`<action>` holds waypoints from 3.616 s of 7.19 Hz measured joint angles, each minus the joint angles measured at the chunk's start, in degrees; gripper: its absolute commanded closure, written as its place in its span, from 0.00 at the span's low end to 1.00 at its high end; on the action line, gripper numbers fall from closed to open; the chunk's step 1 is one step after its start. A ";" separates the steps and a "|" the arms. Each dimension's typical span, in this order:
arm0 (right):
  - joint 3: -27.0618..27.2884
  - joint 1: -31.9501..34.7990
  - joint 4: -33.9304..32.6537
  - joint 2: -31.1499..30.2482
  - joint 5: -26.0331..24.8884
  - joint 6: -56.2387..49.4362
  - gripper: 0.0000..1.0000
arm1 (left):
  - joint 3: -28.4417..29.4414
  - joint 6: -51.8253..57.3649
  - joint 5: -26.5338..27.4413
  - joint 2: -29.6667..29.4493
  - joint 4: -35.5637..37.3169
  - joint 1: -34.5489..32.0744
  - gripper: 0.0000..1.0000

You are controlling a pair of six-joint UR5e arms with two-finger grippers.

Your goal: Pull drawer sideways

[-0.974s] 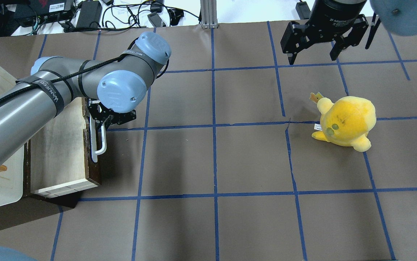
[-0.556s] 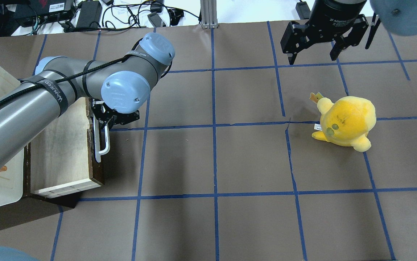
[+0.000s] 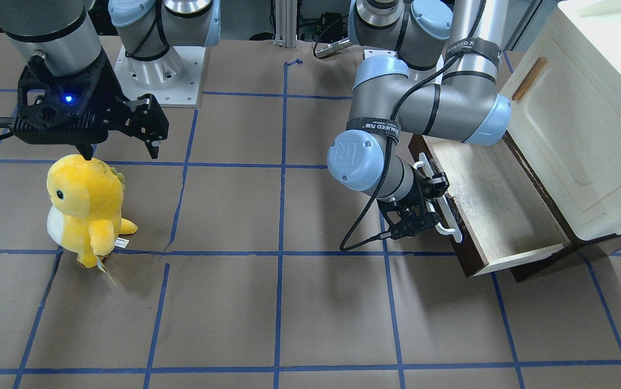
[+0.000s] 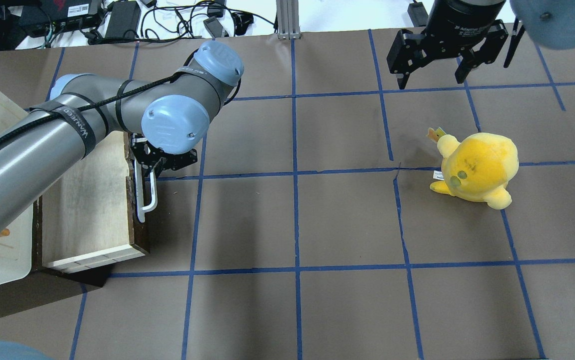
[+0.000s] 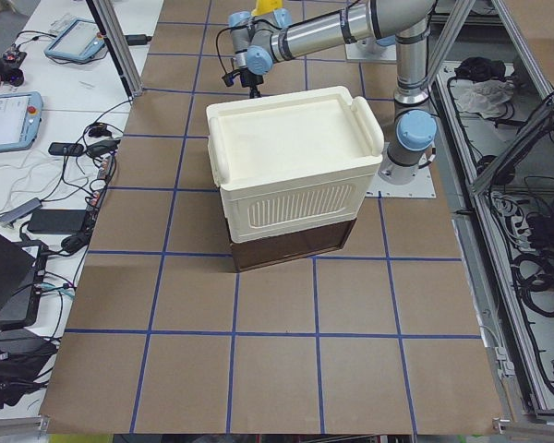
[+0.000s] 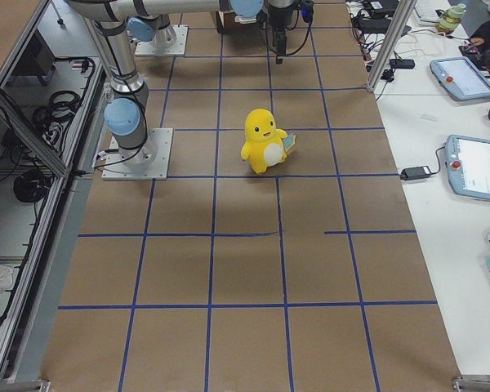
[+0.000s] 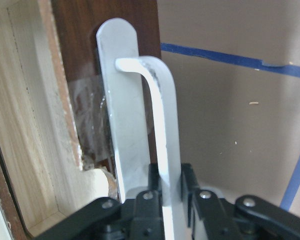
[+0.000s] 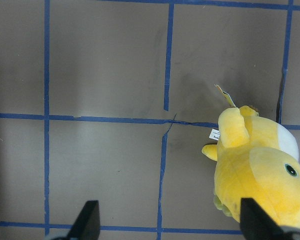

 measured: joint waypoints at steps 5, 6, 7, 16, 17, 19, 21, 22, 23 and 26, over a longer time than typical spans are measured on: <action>0.00 0.00 0.00 0.00 -0.05 -0.02 0.00 | 0.60 3.75 -0.37 2.17 0.46 -0.20 0.00; 0.00 0.00 0.00 0.00 -0.06 -0.01 0.00 | 1.85 4.50 -2.38 3.56 0.56 -0.33 0.00; 0.00 0.00 0.00 0.00 -0.02 0.00 0.00 | 3.50 5.01 -6.00 5.01 0.48 -0.31 0.00; 0.00 0.00 0.00 0.00 -0.02 -0.02 0.00 | 9.71 24.06 -34.18 15.41 -0.15 8.44 0.00; 0.00 0.00 0.00 0.00 -0.05 -0.04 0.00 | 9.26 25.05 -35.32 16.84 -0.35 9.93 0.00; 0.00 0.00 0.00 0.00 -0.06 -0.05 0.00 | 7.67 28.44 -36.01 19.38 -0.37 11.07 0.00; 0.00 0.00 0.00 0.00 -0.06 -0.01 0.00 | 7.00 29.51 -35.26 20.29 -0.61 11.27 0.00; 0.00 0.00 0.00 0.00 -0.06 0.00 0.00 | 6.75 29.20 -34.05 20.42 -0.85 11.23 0.00; 0.00 0.00 0.00 0.00 -0.02 0.00 0.00 | 6.33 28.78 -33.04 20.53 -0.95 11.16 0.00; 0.00 0.00 0.00 0.00 -0.06 0.00 0.00 | 5.49 27.82 -32.60 20.96 -1.03 11.00 0.00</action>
